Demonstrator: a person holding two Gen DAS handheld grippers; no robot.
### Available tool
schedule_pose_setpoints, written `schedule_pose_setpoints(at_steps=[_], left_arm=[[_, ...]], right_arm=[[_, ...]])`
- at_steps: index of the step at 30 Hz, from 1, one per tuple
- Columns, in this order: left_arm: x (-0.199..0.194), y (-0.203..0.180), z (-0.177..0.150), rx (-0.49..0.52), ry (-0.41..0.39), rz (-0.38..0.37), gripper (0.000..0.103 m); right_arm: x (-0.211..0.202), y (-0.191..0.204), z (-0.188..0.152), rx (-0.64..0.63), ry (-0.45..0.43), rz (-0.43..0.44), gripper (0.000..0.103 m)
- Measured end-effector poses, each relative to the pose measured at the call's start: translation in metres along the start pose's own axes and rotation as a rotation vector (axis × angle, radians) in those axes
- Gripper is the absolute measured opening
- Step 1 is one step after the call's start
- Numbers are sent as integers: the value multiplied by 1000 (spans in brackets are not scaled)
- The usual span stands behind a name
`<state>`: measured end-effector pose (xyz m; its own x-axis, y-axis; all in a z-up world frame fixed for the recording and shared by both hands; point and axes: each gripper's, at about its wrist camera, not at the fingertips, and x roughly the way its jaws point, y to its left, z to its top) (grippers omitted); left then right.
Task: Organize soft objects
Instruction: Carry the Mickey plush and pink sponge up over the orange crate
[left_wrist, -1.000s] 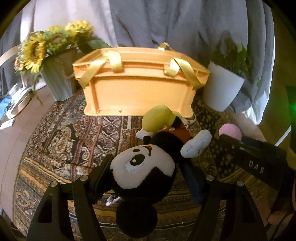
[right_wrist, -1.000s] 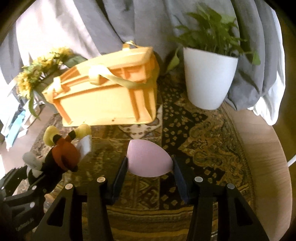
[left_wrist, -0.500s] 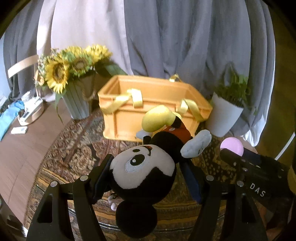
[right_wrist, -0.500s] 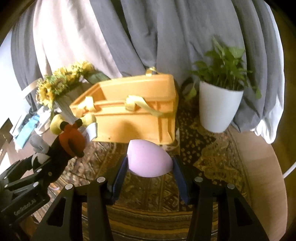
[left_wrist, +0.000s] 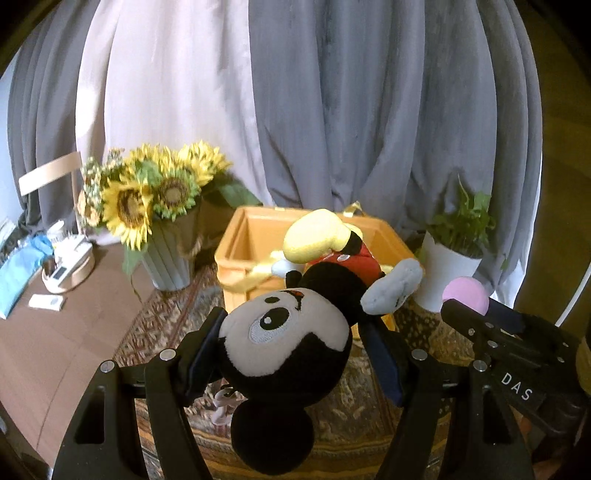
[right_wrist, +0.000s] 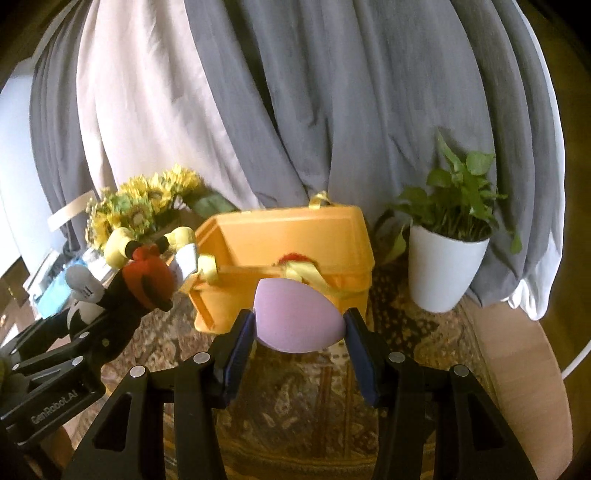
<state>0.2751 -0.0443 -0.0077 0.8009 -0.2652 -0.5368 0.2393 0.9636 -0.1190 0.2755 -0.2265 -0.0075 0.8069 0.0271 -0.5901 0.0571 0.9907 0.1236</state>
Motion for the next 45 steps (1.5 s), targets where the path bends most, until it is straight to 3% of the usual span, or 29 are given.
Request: schedule_pose_setpoints(at_steps=[22, 32, 45], left_arm=[[19, 19, 59, 31, -89, -12, 73], [54, 22, 82, 29, -84, 6, 73], [120, 25, 100, 44, -8, 2, 73]], right_arm=[[20, 18, 62, -26, -129, -26, 51], [59, 16, 85, -36, -119, -12, 51], [127, 3, 103, -20, -48, -33, 51]])
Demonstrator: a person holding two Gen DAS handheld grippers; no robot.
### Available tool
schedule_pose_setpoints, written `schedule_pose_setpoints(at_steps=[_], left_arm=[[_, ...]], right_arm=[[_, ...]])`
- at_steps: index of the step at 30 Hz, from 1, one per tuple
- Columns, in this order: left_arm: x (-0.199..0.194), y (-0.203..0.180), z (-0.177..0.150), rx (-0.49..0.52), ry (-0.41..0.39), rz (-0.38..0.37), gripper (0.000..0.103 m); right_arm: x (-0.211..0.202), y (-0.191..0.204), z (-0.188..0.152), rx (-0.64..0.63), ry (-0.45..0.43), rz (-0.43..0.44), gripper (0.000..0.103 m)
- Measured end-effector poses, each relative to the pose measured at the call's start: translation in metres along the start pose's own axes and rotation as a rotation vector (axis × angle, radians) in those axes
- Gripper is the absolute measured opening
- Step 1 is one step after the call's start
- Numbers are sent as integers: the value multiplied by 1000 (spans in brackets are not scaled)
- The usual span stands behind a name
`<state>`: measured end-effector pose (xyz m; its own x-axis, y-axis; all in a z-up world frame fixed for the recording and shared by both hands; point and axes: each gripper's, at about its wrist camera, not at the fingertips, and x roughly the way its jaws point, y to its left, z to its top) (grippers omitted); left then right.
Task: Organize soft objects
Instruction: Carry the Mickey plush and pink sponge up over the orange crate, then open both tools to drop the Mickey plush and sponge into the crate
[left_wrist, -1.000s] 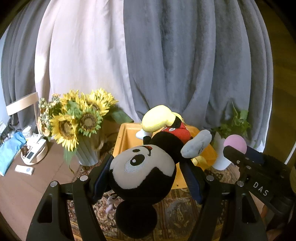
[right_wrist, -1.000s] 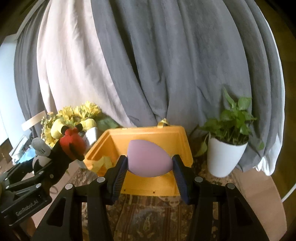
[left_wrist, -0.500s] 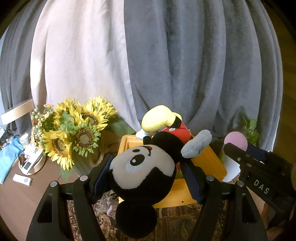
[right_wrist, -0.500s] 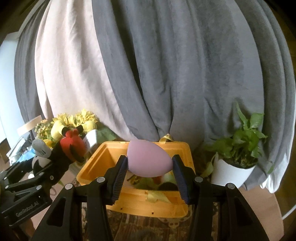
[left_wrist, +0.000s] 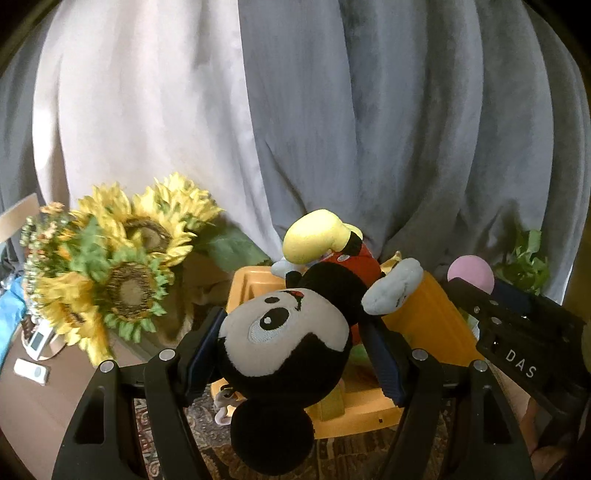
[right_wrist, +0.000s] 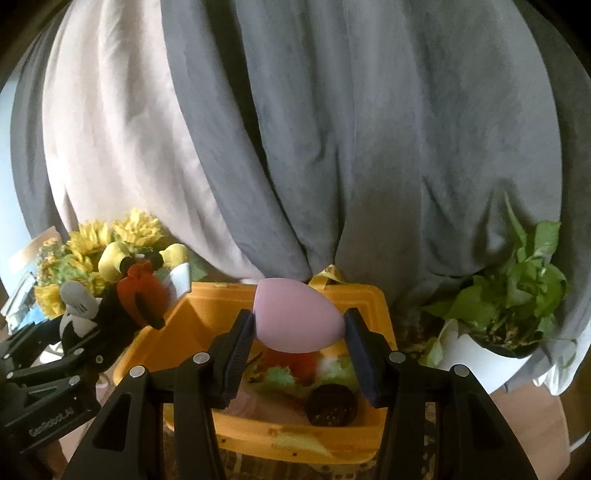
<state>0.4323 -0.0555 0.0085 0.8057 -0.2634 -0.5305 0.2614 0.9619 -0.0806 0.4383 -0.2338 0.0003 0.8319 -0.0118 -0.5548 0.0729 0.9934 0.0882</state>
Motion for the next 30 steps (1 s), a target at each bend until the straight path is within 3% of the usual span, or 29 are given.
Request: schedule_pose_setpoints(at_steps=[12, 17, 26, 30], left_arm=[[61, -2, 1, 35, 86, -20, 75], [72, -8, 2, 60, 101, -9, 80], [46, -6, -4, 48, 65, 53, 89], [20, -3, -8, 44, 36, 88, 93]], right_arm=[[62, -18, -8, 30, 137, -16, 53], [75, -27, -10, 56, 188, -25, 59], [50, -22, -16, 63, 191, -64, 61], [19, -12, -19, 51, 157, -88, 69]])
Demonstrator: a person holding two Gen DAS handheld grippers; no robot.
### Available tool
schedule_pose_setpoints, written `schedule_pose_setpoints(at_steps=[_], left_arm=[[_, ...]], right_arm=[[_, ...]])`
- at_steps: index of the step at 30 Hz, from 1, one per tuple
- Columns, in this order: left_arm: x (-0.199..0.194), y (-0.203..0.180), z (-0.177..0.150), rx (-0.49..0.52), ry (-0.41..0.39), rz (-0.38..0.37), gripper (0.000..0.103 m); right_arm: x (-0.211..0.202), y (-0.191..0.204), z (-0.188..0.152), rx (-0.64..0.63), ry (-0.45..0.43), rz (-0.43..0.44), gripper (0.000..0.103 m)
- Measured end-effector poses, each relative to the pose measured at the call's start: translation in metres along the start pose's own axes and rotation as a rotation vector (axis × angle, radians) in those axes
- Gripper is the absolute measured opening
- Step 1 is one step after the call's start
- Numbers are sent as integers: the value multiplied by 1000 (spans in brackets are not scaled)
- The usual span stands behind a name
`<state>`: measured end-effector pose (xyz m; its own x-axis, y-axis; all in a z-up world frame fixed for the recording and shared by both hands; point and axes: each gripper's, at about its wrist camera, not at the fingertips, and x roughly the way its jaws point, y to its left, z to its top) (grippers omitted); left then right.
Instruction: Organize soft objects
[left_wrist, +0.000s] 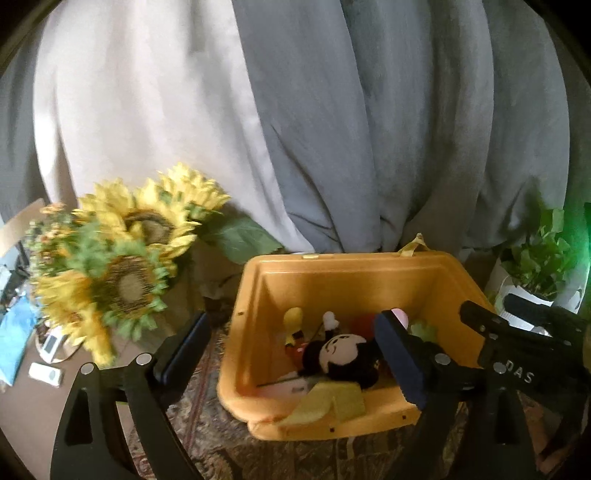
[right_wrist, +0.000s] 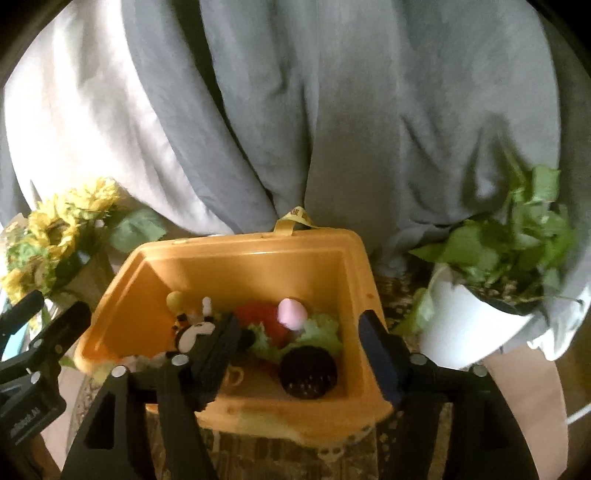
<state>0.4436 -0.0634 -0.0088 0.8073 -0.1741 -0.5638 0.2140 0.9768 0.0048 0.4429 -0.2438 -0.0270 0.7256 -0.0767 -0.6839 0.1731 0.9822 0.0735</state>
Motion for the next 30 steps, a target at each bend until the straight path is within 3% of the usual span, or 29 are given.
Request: schedule_pose_setpoints(at_steps=[12, 22, 30], left_arm=[[-94, 9, -26, 10, -98, 64, 103], [-158, 12, -63, 11, -133, 18, 103], [-203, 3, -84, 35, -171, 27, 103]], right_arm=[[-107, 14, -38, -38, -143, -62, 79], [-166, 12, -83, 11, -166, -82, 79], [-211, 2, -111, 29, -187, -80, 79]])
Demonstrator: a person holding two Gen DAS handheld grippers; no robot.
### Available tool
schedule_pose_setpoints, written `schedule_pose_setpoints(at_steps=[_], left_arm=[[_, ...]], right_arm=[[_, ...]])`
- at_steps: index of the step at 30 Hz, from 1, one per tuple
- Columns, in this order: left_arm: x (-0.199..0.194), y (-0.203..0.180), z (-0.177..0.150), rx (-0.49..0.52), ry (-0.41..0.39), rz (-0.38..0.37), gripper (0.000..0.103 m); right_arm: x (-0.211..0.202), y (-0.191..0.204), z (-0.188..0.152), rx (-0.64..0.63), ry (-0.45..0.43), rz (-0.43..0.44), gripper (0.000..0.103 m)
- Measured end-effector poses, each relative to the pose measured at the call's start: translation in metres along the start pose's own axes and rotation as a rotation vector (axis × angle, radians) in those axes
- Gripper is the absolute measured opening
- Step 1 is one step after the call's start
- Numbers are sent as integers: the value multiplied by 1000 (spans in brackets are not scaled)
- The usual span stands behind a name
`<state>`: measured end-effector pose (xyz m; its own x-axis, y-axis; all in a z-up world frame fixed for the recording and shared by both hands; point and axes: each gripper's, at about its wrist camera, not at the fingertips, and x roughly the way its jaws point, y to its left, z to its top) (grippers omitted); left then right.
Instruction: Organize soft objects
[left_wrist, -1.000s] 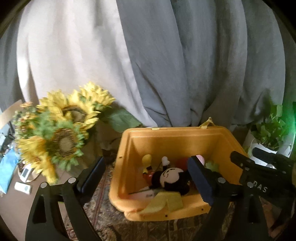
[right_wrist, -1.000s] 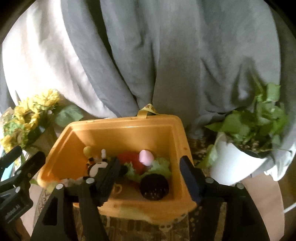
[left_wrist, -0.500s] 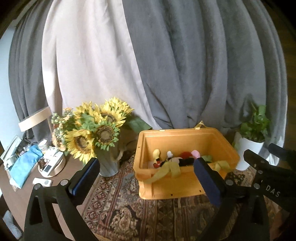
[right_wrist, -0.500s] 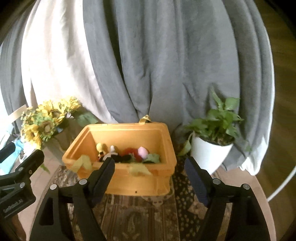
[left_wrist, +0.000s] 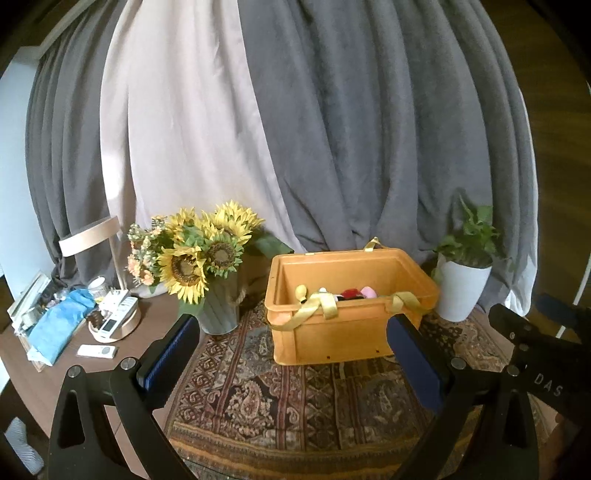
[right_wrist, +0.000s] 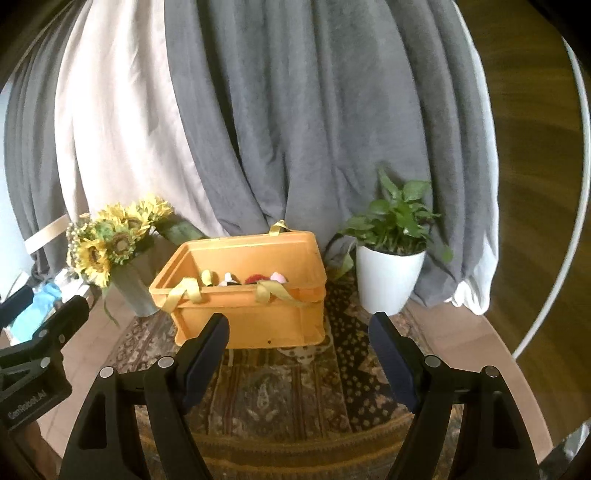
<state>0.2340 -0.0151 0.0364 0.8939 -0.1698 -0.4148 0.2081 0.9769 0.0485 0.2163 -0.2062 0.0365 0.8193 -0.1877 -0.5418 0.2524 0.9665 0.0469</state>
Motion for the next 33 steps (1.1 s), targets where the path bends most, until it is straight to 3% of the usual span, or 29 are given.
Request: schedule_pose_setpoints(at_steps=[12, 15, 33], left_arm=[[-63, -20, -24, 0, -5, 14, 103], [-82, -24, -31, -8, -4, 8, 103], [-169, -26, -72, -32, -13, -4, 103]], right_arm=[[-61, -27, -29, -2, 0, 21, 79], [-79, -31, -37, -7, -8, 28, 84], [-163, -39, -76, -9, -41, 43, 88]])
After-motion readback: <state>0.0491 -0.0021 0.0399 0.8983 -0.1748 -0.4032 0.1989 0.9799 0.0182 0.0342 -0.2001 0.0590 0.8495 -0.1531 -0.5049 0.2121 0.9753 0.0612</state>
